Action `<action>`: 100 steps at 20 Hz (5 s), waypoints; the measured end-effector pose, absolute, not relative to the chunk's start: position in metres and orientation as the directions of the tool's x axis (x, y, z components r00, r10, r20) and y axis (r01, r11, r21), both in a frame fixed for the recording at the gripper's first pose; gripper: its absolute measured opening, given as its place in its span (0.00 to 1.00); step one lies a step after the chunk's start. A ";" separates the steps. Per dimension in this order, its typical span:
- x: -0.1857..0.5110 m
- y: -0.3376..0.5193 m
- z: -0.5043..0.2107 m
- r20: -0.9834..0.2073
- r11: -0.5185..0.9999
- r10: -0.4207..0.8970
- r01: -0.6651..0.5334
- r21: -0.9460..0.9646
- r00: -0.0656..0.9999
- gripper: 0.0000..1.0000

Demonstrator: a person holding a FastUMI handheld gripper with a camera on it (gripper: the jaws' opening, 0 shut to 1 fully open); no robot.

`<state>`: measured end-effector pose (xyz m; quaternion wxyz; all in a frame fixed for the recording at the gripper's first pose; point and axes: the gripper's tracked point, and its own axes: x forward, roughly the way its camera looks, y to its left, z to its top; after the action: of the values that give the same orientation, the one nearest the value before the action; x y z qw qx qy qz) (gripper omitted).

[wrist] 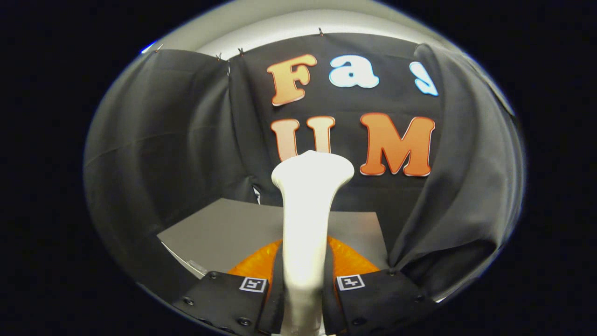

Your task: Iron the clothes twice with a garment steamer, once on the left side and once on the right side.

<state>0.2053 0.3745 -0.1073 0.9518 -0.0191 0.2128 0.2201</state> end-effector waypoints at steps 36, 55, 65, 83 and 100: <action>0.108 0.085 -0.036 -0.142 0.971 0.232 -0.238 -0.030 0.962 0.40; 0.145 0.084 -0.073 -0.198 0.979 0.192 -0.201 -0.028 0.961 0.40; 0.132 0.073 -0.124 -0.273 0.983 0.171 -0.182 -0.015 0.947 0.40; 0.084 0.057 -0.260 -0.417 0.985 0.166 -0.167 0.035 0.893 0.40; 0.052 0.058 -0.266 -0.417 0.979 0.201 -0.191 0.066 0.886 0.40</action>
<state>0.0520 0.0584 -0.2656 0.9711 0.0117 0.2158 0.1010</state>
